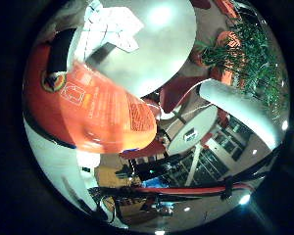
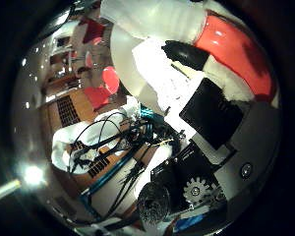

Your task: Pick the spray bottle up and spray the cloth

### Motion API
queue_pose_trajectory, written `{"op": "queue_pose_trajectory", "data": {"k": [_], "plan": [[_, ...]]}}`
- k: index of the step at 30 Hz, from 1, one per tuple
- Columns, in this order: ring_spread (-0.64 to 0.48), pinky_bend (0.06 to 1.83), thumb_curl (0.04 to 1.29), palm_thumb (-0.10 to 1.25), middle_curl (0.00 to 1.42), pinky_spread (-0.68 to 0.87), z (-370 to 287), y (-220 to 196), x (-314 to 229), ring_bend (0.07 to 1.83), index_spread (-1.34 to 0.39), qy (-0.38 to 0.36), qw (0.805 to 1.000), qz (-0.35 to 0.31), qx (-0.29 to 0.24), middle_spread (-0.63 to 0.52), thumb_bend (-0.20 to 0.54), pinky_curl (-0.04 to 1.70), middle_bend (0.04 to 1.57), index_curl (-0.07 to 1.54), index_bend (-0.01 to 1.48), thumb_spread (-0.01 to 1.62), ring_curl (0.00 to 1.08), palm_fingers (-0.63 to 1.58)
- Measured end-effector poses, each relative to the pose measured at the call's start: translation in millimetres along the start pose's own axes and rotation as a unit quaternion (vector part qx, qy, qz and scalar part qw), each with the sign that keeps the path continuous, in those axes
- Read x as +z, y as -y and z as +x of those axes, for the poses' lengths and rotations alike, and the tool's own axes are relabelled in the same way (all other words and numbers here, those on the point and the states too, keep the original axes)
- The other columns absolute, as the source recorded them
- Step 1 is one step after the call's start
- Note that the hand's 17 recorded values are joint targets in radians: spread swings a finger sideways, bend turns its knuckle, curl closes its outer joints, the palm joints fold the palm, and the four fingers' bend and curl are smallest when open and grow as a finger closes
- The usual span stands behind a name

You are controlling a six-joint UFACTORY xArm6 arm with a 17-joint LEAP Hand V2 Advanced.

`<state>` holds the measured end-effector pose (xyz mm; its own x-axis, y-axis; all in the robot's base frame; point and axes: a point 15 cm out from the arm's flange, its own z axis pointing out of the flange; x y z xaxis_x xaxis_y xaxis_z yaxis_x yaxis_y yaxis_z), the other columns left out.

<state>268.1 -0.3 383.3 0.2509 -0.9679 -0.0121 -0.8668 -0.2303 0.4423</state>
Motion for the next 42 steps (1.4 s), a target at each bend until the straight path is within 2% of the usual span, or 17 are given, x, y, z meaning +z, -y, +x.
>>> {"op": "queue_pose_trajectory", "data": {"k": [4, 10, 27, 32, 36, 42], "plan": [[-0.16, 1.03, 0.71, 1.01, 0.61, -0.2, 4.9, 13.9, 11.2, 1.48, -0.19, -0.034, 0.999, -0.034, 0.012, -0.09, -0.013, 1.27, 1.38, 0.68, 1.18, 1.06, 0.59, 1.19], [-0.17, 1.03, 0.71, 1.0, 0.61, -0.21, 5.3, 28.9, 24.9, 1.48, -0.19, -0.047, 0.996, -0.068, 0.026, -0.09, -0.012, 1.28, 1.37, 0.68, 1.18, 1.07, 0.6, 1.2], [-0.17, 1.03, 0.72, 0.99, 0.61, -0.22, 3.8, 36.6, 24.1, 1.47, -0.19, -0.059, 0.996, -0.061, 0.019, -0.09, -0.011, 1.29, 1.37, 0.68, 1.17, 1.09, 0.6, 1.2], [-0.17, 1.03, 0.72, 1.0, 0.61, -0.22, -12.7, 35.6, 13.8, 1.47, -0.19, -0.033, 0.999, -0.035, 0.005, -0.09, -0.011, 1.29, 1.37, 0.68, 1.17, 1.1, 0.6, 1.2], [-0.17, 1.03, 0.72, 1.01, 0.6, -0.22, -53.3, 37.5, -8.6, 1.47, -0.19, 0.022, 0.999, 0.024, -0.034, -0.09, -0.01, 1.29, 1.37, 0.68, 1.17, 1.09, 0.6, 1.2], [-0.17, 1.03, 0.73, 1.02, 0.6, -0.22, -126.6, 33.2, -60.9, 1.47, -0.19, 0.102, 0.983, 0.113, -0.106, -0.09, -0.012, 1.29, 1.37, 0.68, 1.17, 1.07, 0.6, 1.2]]}}
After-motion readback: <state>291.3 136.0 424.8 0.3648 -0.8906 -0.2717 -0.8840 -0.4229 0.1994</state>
